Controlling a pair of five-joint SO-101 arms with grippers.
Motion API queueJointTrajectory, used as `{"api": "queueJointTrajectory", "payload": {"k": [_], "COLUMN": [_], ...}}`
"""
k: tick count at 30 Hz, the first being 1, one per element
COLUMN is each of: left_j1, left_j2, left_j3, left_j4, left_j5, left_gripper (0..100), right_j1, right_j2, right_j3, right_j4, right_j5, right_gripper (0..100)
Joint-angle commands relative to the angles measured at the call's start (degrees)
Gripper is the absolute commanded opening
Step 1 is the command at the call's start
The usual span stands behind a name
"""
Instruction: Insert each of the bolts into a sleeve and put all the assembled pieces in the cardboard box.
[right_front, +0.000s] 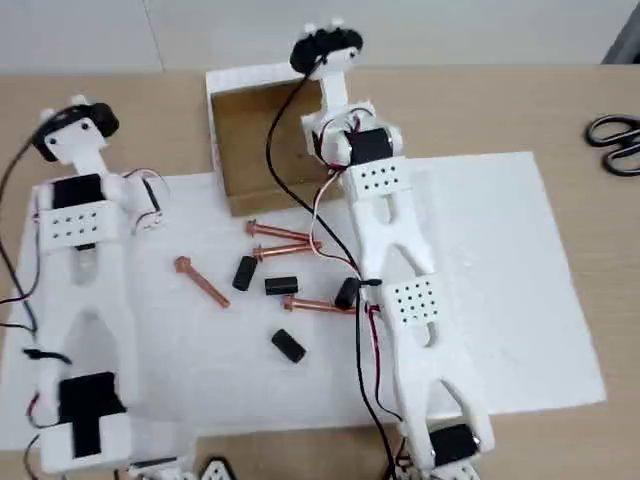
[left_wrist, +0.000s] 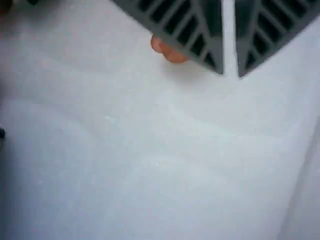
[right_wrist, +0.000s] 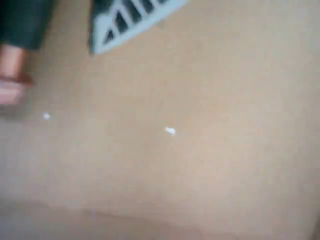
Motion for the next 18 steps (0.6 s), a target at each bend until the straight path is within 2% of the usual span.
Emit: {"api": "queueJointTrajectory", "payload": {"k": [1,7,12,15,18], "left_j1": [0.35,0.09,-0.09,-0.09,-1.41], "left_j2": [-0.44,-0.44,-0.88,-0.97,-0.97], "left_j3": [-0.31,-0.22,-0.57,-0.66,-0.75], "left_j4": [0.09,-0.35,1.49,4.04,6.77], "left_j5": [-0.09,-0.09,0.00,-0.18,-0.26], "left_gripper": [1,1,1,1,1], "right_j1": [-1.19,-2.33,-2.33,-3.12,-4.09], "right_j2": [-8.66,-20.88,-29.49,-34.68,-43.30], "right_j3": [-2.99,-2.81,-2.11,8.62,29.71], "right_j4": [6.20,27.03,28.97,29.41,29.32], "right_j5": [0.35,0.44,0.53,0.53,0.35], "right_gripper": [16.8,16.7,16.6,16.6,16.6]}}
